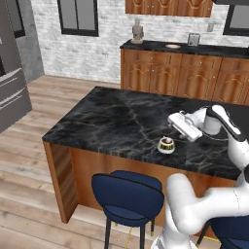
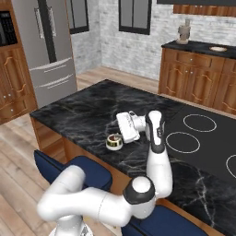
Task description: Pick up the marshmallow and place it in the cup of hot chocolate on the dining counter.
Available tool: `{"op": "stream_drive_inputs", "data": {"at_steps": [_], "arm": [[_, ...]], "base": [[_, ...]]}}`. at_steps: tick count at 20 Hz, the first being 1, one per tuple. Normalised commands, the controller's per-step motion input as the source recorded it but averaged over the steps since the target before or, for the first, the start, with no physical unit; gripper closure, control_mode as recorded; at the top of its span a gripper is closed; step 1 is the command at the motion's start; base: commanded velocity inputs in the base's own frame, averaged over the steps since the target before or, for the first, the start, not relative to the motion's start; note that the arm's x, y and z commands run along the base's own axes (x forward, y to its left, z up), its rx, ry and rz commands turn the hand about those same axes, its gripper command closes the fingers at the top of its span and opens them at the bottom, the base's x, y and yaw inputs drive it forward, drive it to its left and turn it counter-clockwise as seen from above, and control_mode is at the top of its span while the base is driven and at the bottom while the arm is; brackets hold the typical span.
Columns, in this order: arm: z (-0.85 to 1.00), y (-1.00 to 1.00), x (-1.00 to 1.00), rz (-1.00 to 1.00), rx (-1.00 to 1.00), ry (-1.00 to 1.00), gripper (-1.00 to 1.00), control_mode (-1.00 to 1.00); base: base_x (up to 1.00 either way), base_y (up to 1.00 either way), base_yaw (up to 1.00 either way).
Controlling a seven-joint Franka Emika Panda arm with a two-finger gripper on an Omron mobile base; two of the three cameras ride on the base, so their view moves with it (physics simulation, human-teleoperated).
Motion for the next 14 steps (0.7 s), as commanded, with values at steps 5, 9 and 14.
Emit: {"op": "stream_drive_inputs", "data": {"at_steps": [5,9,14], "arm": [[0.52,0.12,-0.82,-0.01,-0.11,-0.32,-1.00,-1.00],[0.42,0.49,-0.97,-0.09,-0.23,-0.48,-1.00,-1.00],[0.43,0.71,-0.80,-0.18,-0.26,-0.46,-1.00,-1.00]], "base": [[0.00,0.00,0.00],[0.00,0.00,0.00],[0.00,0.00,0.00]]}}
